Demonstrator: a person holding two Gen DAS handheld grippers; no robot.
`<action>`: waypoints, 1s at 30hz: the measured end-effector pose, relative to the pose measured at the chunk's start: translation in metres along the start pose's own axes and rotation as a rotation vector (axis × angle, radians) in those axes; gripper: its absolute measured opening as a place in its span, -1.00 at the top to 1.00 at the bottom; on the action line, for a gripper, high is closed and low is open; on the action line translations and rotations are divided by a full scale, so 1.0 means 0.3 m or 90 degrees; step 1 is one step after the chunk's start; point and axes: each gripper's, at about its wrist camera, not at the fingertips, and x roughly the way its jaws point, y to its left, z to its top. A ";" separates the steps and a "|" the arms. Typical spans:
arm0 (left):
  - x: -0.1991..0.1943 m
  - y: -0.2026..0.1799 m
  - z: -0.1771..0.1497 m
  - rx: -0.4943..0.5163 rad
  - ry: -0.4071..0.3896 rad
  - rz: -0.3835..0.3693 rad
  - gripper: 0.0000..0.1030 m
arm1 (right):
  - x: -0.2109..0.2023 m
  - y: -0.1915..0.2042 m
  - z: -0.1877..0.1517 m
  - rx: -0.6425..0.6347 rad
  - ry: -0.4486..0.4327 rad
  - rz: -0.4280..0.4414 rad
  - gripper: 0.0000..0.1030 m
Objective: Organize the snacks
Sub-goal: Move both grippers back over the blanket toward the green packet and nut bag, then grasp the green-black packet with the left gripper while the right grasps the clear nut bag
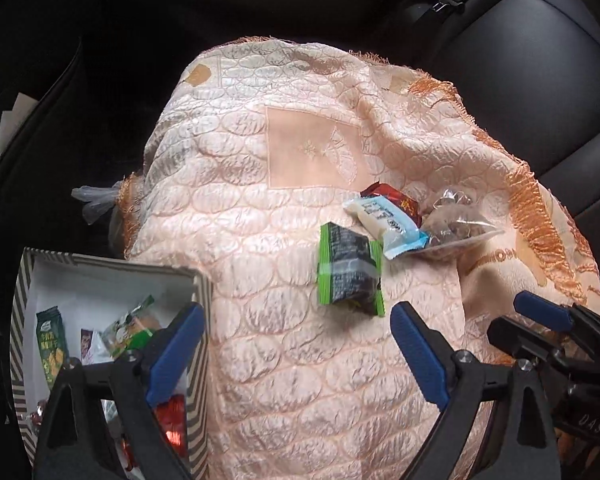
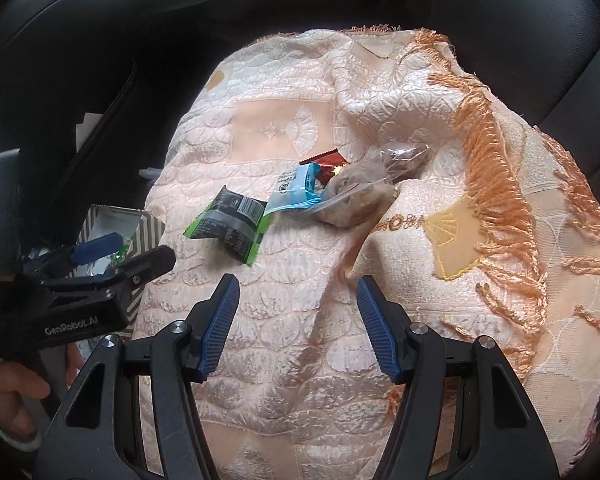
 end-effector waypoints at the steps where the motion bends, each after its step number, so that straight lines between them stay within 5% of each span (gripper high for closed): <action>1: 0.020 -0.010 0.019 0.004 0.006 0.001 -0.85 | 0.002 -0.005 0.005 0.002 0.002 -0.004 -0.19; 8: 0.140 -0.047 0.099 -0.006 0.039 -0.002 -0.85 | 0.011 -0.038 0.058 0.019 0.004 -0.016 -0.19; 19: 0.219 -0.115 0.093 0.026 0.059 -0.008 -0.85 | 0.094 -0.179 0.201 0.172 0.029 0.008 -0.19; 30: 0.208 -0.138 0.112 0.042 0.051 0.005 -0.33 | 0.247 -0.157 0.259 0.147 0.079 0.003 -0.18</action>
